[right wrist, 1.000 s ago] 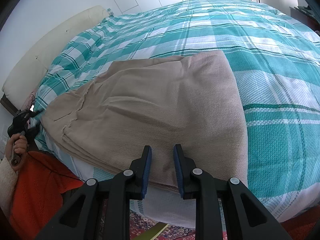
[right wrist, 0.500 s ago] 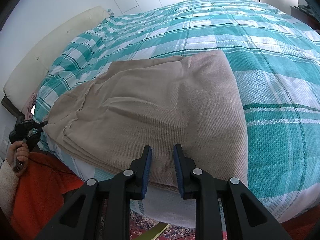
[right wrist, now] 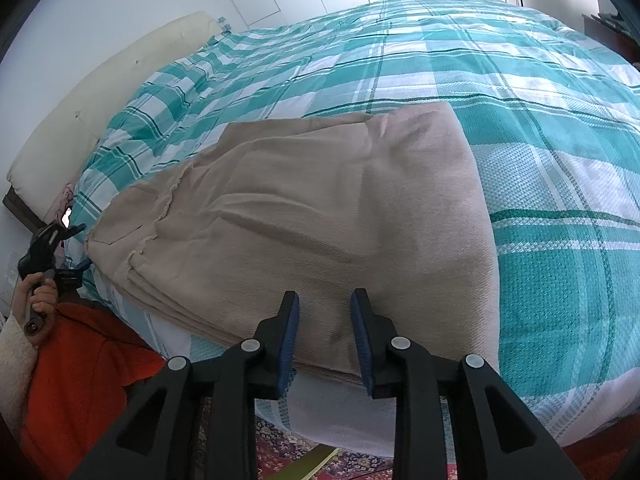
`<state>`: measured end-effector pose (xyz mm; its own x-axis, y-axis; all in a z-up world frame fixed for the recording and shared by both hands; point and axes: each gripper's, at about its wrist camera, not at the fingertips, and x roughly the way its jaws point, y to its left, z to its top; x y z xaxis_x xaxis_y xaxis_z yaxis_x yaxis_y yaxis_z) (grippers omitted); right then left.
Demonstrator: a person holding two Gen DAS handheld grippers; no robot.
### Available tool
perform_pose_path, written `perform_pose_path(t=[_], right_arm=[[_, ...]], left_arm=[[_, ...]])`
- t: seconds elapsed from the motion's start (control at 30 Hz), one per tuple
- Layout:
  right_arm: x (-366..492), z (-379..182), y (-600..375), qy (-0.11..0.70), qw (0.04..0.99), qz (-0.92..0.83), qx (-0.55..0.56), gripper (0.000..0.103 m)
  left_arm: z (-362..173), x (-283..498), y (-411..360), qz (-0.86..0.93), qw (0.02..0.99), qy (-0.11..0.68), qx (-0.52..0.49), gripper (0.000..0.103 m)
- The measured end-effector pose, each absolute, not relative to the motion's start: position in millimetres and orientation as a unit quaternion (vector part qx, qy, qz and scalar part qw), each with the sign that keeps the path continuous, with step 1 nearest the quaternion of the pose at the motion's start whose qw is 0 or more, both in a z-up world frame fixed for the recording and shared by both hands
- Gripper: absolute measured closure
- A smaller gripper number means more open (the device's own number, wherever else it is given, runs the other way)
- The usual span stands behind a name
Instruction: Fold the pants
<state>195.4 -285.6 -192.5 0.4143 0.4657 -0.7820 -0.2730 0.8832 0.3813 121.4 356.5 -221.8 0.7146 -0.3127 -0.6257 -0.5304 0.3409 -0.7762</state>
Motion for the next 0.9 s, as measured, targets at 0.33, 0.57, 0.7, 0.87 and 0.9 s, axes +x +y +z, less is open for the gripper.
perform_pose_path(t=[0.33,0.57,0.7,0.87,0.9], right_arm=[[194,-193,-286,0.494,0.834,0.224,0.101,0.075],[194,-179,-279,0.495,0.834,0.228,0.087,0.063],[187,-159,-284,0.471,0.843,0.238,0.105,0.059],[185,-144,-320,0.437,0.868,0.191,0.140,0.058],[184,-143,-329,0.433,0.871,0.178,0.147,0.058]], left_arm=[[-152,119,321,0.038,0.807,0.329,-0.489,0.087],[-36,177,166,-0.123,0.879,0.337,-0.313,0.088],[-53,212,65,-0.218,0.847,0.384,-0.296,0.088],[-146,240,-35,-0.236,0.799,0.492,-0.254,0.087],[-162,240,-44,-0.227,0.794,0.509,-0.244,0.087]])
